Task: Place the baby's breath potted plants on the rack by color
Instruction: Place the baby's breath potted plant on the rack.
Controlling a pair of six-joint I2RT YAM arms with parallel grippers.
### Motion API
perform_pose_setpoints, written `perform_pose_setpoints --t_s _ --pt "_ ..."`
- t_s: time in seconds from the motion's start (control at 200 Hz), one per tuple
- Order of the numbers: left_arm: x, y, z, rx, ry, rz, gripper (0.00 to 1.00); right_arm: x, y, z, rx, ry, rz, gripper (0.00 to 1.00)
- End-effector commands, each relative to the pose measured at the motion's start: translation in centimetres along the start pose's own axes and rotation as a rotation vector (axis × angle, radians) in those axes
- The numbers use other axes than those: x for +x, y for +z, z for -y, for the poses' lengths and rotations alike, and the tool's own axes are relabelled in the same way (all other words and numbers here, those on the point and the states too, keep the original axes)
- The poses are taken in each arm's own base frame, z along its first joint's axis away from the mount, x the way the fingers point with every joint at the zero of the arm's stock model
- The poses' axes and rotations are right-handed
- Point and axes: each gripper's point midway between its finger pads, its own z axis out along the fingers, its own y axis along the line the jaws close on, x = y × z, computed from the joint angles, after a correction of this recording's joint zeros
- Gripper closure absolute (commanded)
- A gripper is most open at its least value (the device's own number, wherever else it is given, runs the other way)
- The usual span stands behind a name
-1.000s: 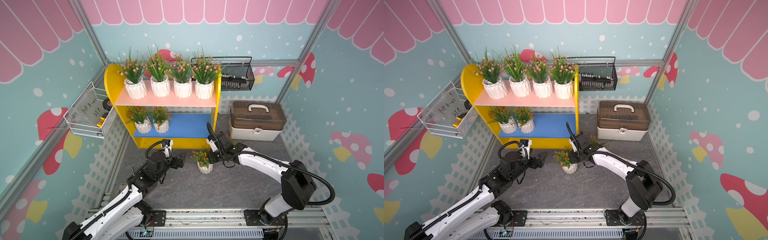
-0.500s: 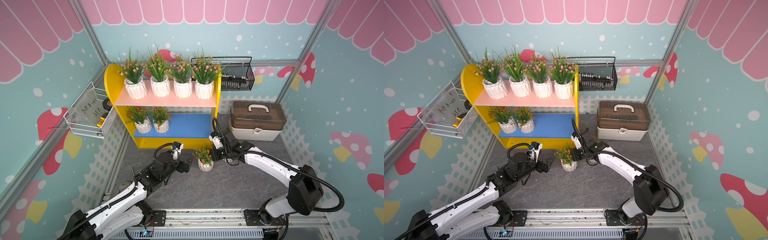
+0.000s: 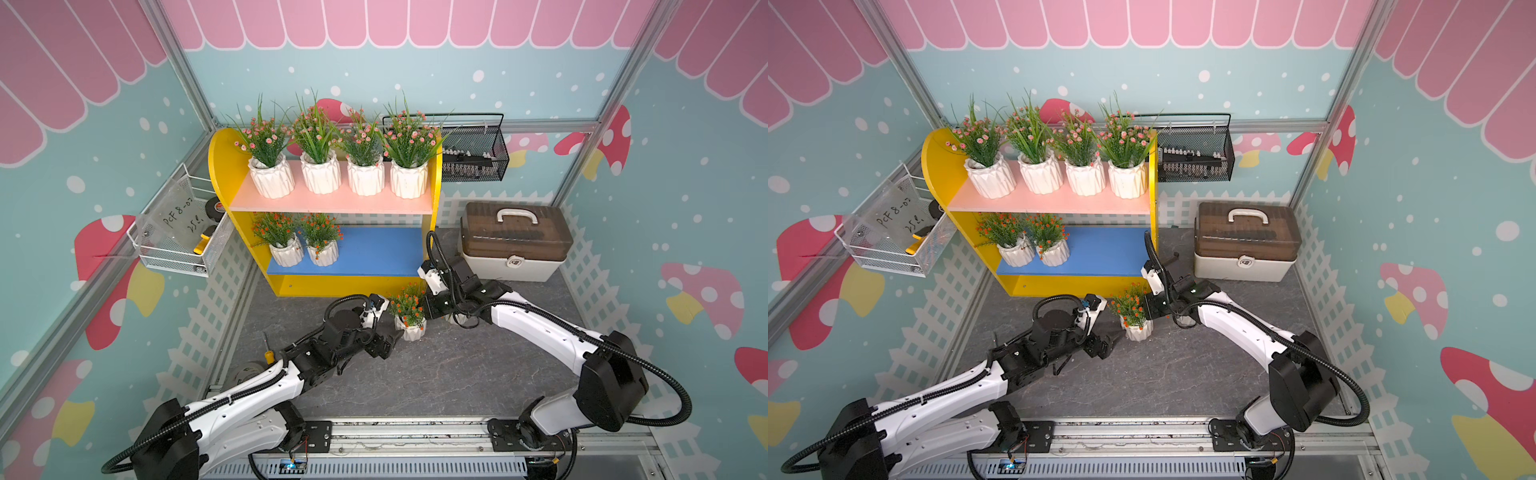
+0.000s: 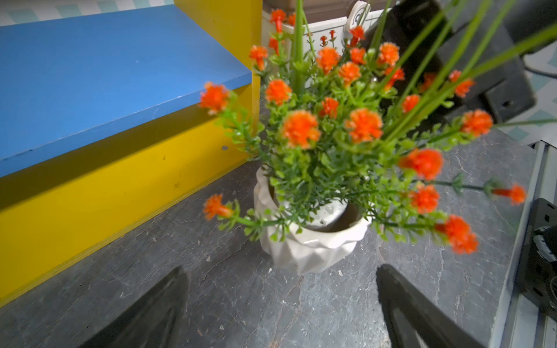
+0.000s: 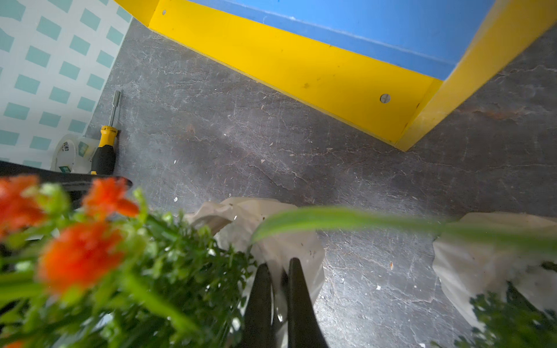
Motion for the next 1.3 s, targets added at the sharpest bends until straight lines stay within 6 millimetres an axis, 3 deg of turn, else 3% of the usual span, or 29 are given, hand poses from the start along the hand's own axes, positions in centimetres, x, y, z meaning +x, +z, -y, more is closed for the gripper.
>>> perform_pose_setpoints --t_s 0.0,0.365,0.675,0.976,1.296 --pt "-2.1 0.5 1.5 0.053 0.035 0.056 0.04 -3.4 -2.3 -2.7 -0.102 -0.038 0.127 1.0" --pt "-3.6 2.6 2.4 0.067 0.057 0.067 0.04 -2.9 -1.8 -2.9 -0.138 -0.022 0.134 1.0" --pt "-3.5 4.0 2.4 0.064 0.052 0.043 0.04 -2.6 -1.9 -3.2 -0.161 -0.022 0.14 1.0" --pt "-3.2 4.6 2.0 0.042 0.054 0.035 0.05 -2.5 -2.6 -3.5 -0.172 -0.024 0.156 1.0" --pt "-4.2 4.3 2.2 0.05 0.054 0.08 0.06 -2.0 -2.2 -3.6 -0.203 0.0 0.162 1.0"
